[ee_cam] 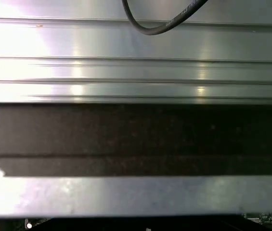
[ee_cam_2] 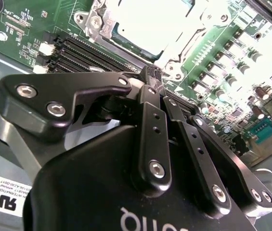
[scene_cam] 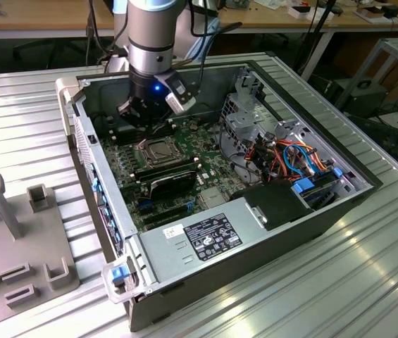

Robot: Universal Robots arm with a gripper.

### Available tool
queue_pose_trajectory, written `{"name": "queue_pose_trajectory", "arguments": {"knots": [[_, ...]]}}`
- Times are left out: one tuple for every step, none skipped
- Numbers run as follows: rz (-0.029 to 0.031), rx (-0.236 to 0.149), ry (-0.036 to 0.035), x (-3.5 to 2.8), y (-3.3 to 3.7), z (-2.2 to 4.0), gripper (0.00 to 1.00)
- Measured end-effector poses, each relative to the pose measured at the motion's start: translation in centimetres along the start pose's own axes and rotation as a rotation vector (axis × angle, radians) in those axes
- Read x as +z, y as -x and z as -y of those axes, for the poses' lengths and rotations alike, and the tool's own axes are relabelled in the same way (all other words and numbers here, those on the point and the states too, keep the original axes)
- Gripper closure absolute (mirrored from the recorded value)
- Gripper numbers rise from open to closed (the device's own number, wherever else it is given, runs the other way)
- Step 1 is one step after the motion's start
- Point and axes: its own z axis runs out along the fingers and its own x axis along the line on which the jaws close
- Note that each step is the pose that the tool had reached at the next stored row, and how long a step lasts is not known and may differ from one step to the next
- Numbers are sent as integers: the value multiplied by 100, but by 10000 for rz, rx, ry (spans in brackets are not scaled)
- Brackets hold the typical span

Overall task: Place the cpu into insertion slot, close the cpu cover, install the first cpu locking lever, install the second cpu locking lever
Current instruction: 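Install the first cpu locking lever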

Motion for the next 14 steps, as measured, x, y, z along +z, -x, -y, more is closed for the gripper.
{"name": "queue_pose_trajectory", "arguments": {"knots": [[-2,-3,-1,8,8,-3,89],[-2,-2,-2,14,14,-5,89],[-1,-2,-1,22,22,-8,89],[0,0,0,25,24,-10,89],[-1,-2,0,27,26,-11,89],[-2,-2,-1,29,27,-11,89],[-3,-2,-2,30,28,-11,89],[-2,-2,-3,33,30,-11,89],[-2,-2,-3,34,31,-11,89],[-1,-3,-2,35,33,-11,89],[-2,-2,-3,36,34,-11,89],[-1,-2,-2,37,36,-11,89],[-1,-2,-2,38,36,-12,89],[0,-3,-2,40,38,-13,89]]}}
